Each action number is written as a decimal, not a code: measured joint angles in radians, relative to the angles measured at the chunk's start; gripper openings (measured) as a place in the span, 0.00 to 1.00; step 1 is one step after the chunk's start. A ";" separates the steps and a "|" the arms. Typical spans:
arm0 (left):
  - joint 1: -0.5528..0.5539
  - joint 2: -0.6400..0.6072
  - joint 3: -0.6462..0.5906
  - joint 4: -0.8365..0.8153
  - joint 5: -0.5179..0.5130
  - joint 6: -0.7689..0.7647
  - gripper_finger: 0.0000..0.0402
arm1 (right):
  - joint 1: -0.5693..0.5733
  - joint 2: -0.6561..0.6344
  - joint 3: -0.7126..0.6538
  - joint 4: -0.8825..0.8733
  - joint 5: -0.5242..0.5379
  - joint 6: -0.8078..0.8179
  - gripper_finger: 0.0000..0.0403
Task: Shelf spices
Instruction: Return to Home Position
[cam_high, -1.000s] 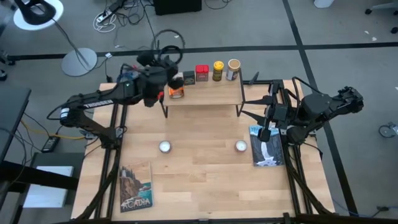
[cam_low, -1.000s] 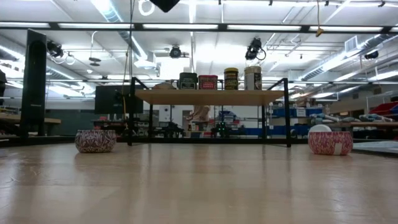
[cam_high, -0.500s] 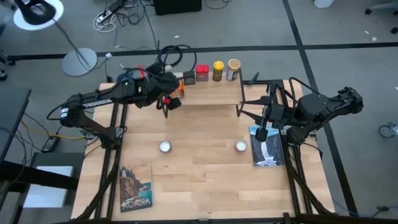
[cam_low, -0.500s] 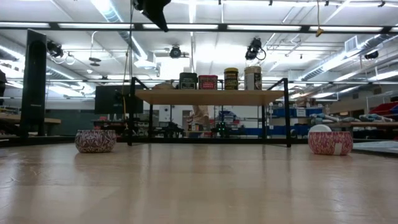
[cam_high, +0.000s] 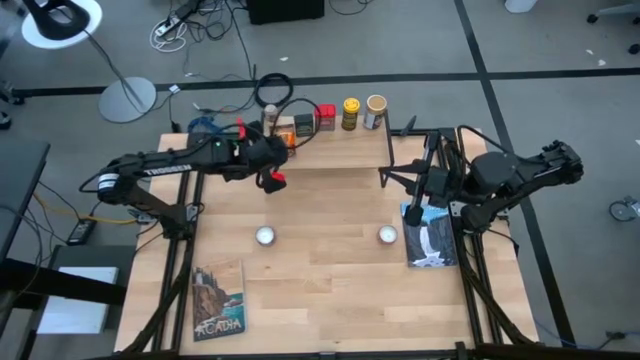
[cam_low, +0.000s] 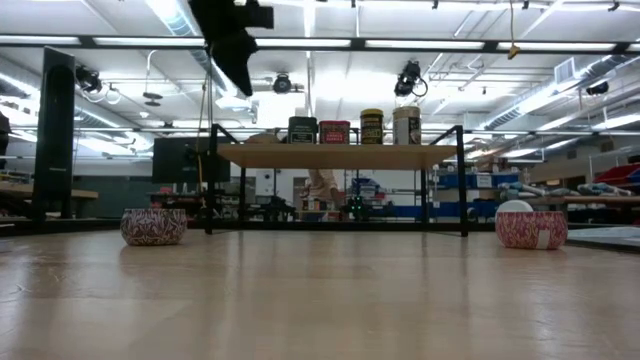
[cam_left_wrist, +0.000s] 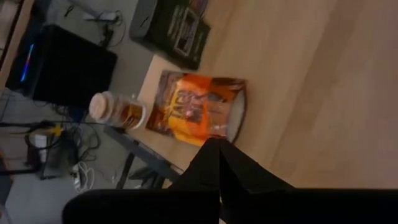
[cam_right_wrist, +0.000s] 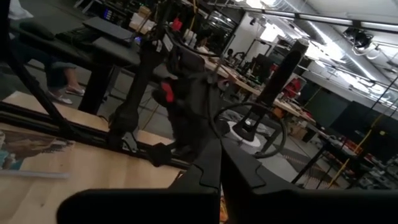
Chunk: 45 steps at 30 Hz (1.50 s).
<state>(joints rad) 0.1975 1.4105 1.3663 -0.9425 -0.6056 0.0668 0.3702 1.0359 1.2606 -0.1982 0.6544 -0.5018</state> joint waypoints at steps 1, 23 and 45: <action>0.006 0.000 -0.007 0.004 -0.006 0.000 0.00 | 0.000 0.001 0.000 0.000 0.000 0.000 0.01; -0.168 -0.082 -0.161 0.384 0.059 -0.021 0.00 | 0.001 0.120 0.000 -0.081 0.005 0.097 0.00; -0.370 -0.808 -0.159 0.374 0.139 0.061 0.00 | 0.000 -0.153 0.000 -0.229 0.001 0.165 0.00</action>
<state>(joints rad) -0.1723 0.6023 1.2070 -0.5682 -0.4664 0.1281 0.3698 0.8831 1.2606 -0.4267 0.6556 -0.3372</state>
